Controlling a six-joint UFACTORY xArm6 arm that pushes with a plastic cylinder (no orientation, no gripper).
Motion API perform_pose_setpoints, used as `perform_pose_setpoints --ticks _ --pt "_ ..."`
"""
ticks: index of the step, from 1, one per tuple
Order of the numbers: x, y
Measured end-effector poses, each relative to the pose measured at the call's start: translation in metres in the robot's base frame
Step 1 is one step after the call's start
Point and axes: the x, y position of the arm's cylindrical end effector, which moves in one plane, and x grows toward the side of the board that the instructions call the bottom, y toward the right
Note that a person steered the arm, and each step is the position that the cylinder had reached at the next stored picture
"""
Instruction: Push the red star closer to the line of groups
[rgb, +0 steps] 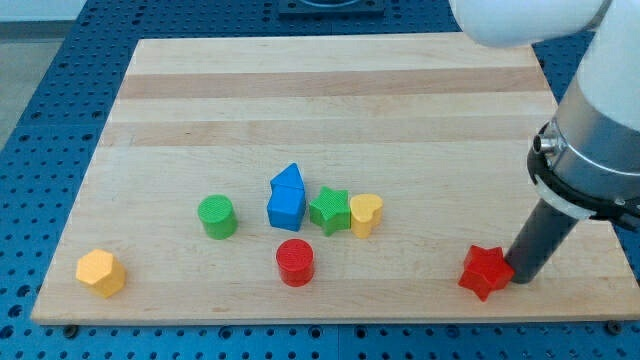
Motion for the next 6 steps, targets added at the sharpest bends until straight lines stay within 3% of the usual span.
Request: perform_pose_setpoints --ticks 3,6 --pt "0.034 0.020" --pt "0.009 -0.012"
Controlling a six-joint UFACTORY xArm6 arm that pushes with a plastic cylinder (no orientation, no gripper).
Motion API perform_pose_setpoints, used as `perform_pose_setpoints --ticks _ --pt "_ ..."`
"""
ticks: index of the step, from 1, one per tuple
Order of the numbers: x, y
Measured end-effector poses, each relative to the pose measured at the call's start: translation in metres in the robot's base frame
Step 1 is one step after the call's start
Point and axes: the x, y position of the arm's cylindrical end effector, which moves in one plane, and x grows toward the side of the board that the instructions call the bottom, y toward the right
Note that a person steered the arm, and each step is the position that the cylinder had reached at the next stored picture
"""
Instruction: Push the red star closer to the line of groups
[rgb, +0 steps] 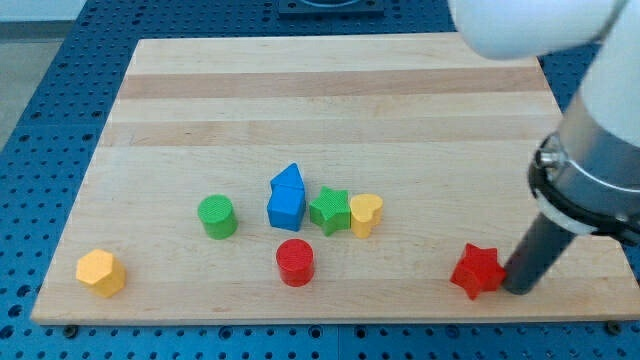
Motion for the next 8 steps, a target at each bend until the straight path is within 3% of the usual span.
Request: perform_pose_setpoints --ticks 2,3,8 --pt "0.001 -0.010" --pt "0.026 -0.005" --pt "0.026 -0.054"
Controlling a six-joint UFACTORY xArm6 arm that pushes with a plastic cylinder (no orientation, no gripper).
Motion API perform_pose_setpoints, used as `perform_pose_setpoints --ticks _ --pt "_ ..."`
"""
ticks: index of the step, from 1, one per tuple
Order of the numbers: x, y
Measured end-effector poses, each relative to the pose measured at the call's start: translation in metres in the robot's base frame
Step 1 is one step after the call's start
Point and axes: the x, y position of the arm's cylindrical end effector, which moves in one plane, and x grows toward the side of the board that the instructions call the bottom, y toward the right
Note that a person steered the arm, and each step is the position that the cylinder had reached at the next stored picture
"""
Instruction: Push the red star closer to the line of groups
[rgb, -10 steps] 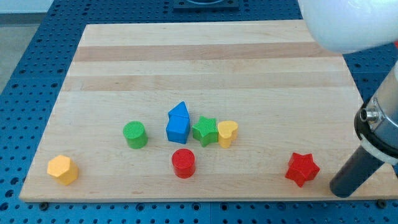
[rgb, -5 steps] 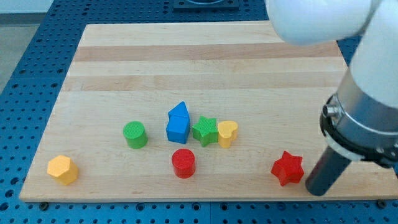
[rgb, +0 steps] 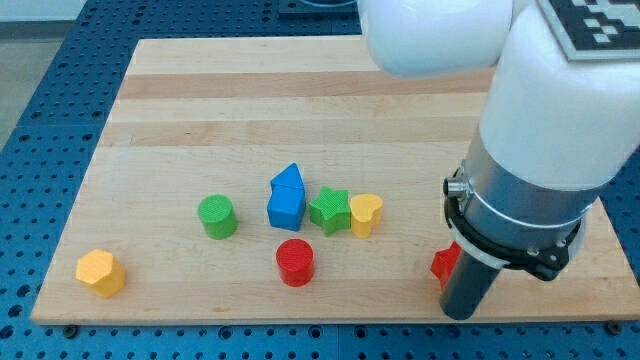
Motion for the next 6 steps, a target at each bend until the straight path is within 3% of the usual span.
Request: perform_pose_setpoints --ticks 3,6 --pt "-0.006 0.032" --pt "-0.042 0.020"
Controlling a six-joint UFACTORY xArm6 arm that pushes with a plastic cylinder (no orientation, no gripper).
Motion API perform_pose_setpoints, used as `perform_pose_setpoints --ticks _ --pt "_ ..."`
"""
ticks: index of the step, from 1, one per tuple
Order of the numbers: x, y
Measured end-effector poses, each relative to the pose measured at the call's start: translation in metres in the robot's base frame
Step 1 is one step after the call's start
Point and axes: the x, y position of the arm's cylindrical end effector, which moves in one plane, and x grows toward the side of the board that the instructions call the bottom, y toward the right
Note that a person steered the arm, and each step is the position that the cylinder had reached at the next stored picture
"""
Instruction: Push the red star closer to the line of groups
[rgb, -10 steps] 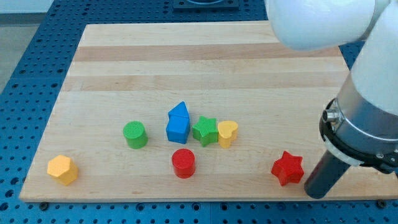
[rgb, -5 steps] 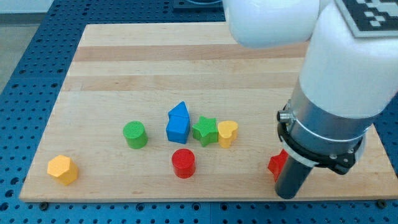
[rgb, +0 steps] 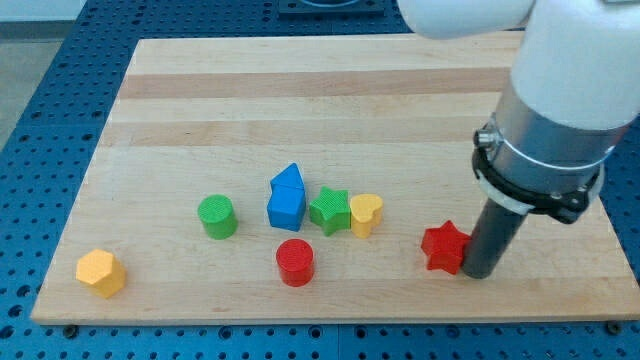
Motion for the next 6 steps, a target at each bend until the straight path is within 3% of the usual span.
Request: perform_pose_setpoints --ticks 6 --pt "-0.056 -0.066"
